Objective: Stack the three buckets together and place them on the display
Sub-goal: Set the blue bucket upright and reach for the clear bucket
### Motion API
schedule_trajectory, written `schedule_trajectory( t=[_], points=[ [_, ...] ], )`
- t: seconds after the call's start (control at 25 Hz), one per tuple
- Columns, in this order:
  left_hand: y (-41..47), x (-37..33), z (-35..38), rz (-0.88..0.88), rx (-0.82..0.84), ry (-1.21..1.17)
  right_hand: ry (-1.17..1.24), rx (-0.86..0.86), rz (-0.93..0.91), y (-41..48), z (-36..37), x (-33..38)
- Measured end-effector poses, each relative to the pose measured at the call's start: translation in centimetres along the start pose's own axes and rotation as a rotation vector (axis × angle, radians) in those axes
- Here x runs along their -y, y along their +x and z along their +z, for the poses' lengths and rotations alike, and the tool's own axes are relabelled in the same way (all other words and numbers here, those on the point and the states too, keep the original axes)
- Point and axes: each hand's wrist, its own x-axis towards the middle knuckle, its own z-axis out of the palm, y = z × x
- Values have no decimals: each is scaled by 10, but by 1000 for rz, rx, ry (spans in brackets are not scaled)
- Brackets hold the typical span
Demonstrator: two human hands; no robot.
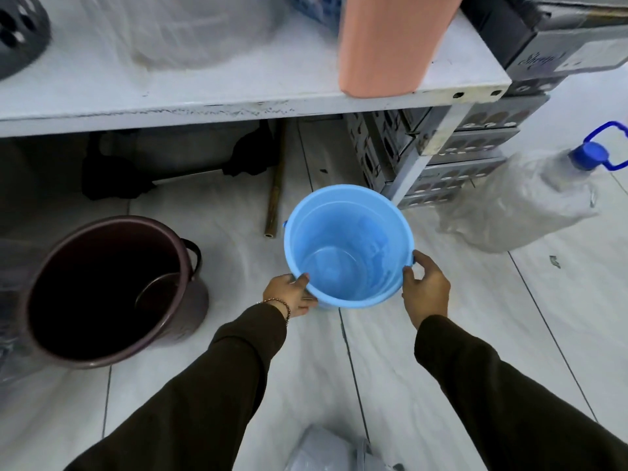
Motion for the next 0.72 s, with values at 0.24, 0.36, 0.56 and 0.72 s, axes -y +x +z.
schedule_trajectory(
  t=[0.24,0.36,0.56,0.72],
  points=[
    [-51,25,-6,65,-87,247,-111,81,-25,-47,-34,-9],
    [-96,57,-9,144,-98,334,-137,161,11,-97,-60,-31],
    [-167,131,0,348,-37,676,-147,244,186,-192,-98,-93],
    [-181,209,19,454,176,916,-81,350,519,-270,-97,-169]
  ],
)
